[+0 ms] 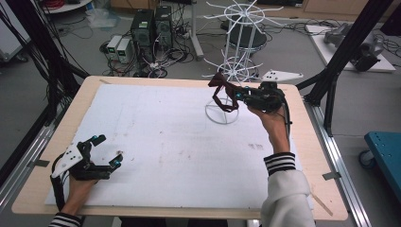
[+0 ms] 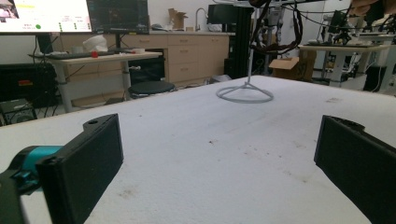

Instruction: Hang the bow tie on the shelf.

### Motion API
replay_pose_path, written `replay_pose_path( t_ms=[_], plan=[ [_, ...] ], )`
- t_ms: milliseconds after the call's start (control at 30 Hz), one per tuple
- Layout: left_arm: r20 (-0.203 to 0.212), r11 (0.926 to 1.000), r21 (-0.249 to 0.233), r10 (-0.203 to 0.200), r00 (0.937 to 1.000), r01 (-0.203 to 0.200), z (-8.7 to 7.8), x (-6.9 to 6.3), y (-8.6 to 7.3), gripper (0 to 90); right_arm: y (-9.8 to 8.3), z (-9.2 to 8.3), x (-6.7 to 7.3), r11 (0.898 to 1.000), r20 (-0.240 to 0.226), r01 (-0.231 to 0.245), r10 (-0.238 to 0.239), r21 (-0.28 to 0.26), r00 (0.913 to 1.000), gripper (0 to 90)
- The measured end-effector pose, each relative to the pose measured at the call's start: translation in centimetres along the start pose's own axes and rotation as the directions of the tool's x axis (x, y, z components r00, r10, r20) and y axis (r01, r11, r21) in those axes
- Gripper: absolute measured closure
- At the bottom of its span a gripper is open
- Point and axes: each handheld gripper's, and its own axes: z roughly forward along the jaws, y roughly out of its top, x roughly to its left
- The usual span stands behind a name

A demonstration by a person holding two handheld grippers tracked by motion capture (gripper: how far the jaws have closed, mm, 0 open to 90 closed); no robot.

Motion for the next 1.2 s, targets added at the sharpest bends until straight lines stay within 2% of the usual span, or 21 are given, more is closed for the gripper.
replay_pose_path(
  t_ms=[233, 367, 467, 533, 600, 733, 967, 1033, 1100, 1200],
  plan=[
    [-0.002, 1.0, 0.001, -0.003, 1.0, 0.003, 0.0, 0.0, 0.0, 1.7, 0.1, -0.2, 0.4, 0.999, 0.049, 0.036, -0.035, -0.009, 0.9982, 57.3],
    [0.0, 1.0, 0.0, 0.0, 1.0, 0.0, 0.0, 0.0, 0.0, 1.7, 0.1, -0.5, 0.6, 0.999, 0.08, 0.042, -0.039, -0.03, 0.996, 39.9],
    [0.0, 1.0, 0.0, 0.0, 1.0, 0.0, 0.0, 0.0, 0.0, 1.7, 0.1, -0.7, 1.1, 0.997, 0.098, 0.048, -0.041, -0.066, 0.9943, 11.6],
    [-0.001, 1.0, -0.003, -0.003, 1.0, 0.003, 0.0, 0.0, 0.0, 1.7, 0.1, -1.1, 1.5, 0.994, 0.099, 0.065, -0.056, -0.085, 0.9935, 10.1],
    [-0.001, 1.0, -0.002, -0.002, 1.0, 0.002, 0.0, 0.0, 0.0, 1.7, -0.1, -1.6, 1.9, 0.989, 0.101, 0.082, -0.07, -0.123, 0.9924, 0.9],
    [-0.002, 1.0, -0.002, -0.006, 1.0, 0.006, 0.0, 0.0, 0.0, 1.7, -0.8, -3.1, 2.6, 0.979, 0.1, 0.101, -0.084, -0.177, 0.9914, 0.5],
    [-0.004, 1.0, -0.001, -0.001, 1.0, 0.001, 0.0, 0.0, 0.0, 1.7, -2.9, -5.2, 3.7, 0.97, 0.105, 0.111, -0.09, -0.218, 0.9903, 0.5],
    [-0.004, 1.0, -0.001, -0.002, 1.0, 0.002, 0.0, 0.0, 0.0, 1.7, -3.9, -5.8, 4.0, 0.962, 0.121, 0.137, -0.111, -0.236, 0.9865, 0.6],
    [-0.003, 1.0, 0.0, 0.0, 1.0, 0.0, 0.0, 0.0, 0.0, 1.7, -5.3, -6.5, 4.5, 0.957, 0.142, 0.146, -0.113, -0.249, 0.9834, 0.6],
    [-0.003, 1.0, -0.001, 0.003, 1.0, -0.003, 0.0, 0.0, 0.0, 1.7, -7.8, -7.5, 5.1, 0.943, 0.178, 0.161, -0.112, -0.291, 0.9776, 0.5]
  ],
)
